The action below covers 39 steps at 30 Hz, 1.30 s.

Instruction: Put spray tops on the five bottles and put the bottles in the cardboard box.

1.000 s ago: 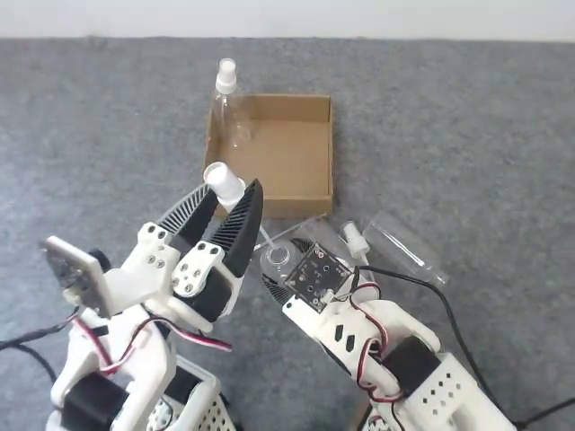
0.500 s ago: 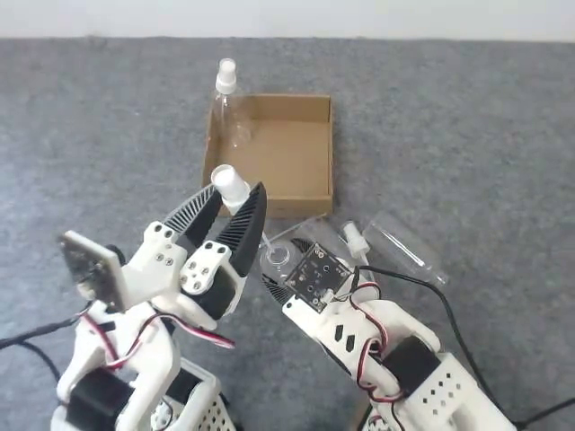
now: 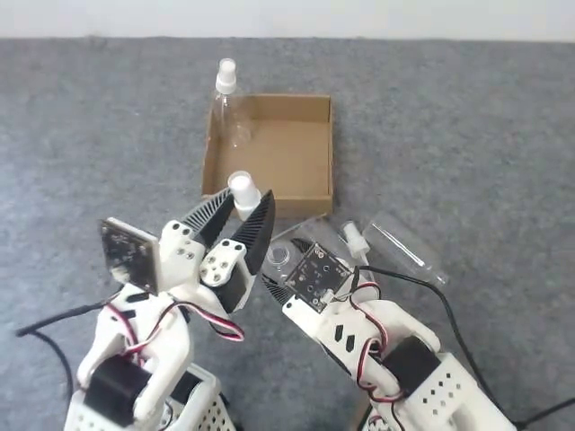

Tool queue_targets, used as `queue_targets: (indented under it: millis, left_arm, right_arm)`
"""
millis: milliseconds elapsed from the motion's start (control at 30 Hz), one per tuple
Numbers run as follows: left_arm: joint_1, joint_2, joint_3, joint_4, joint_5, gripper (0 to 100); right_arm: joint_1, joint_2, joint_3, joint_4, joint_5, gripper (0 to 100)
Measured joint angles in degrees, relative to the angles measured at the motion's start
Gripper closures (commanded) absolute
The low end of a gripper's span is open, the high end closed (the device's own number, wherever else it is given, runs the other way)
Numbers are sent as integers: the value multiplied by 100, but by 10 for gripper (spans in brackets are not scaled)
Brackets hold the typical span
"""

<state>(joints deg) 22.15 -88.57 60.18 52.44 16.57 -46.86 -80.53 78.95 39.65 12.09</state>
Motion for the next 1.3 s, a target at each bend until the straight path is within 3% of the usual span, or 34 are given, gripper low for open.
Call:
queue_targets:
  millis: [633,900,1100,1300]
  left_arm:
    - [316,9,633,-53,-396,986]
    - [853,53,941,-53,-536,982]
    - [870,53,941,-53,-536,826]
    - [888,53,985,-53,-536,814]
  right_arm:
    - [246,0,0,0,9,991]
    - [290,0,0,0,9,991]
    - [290,0,0,0,9,991]
    - [369,0,0,0,9,991]
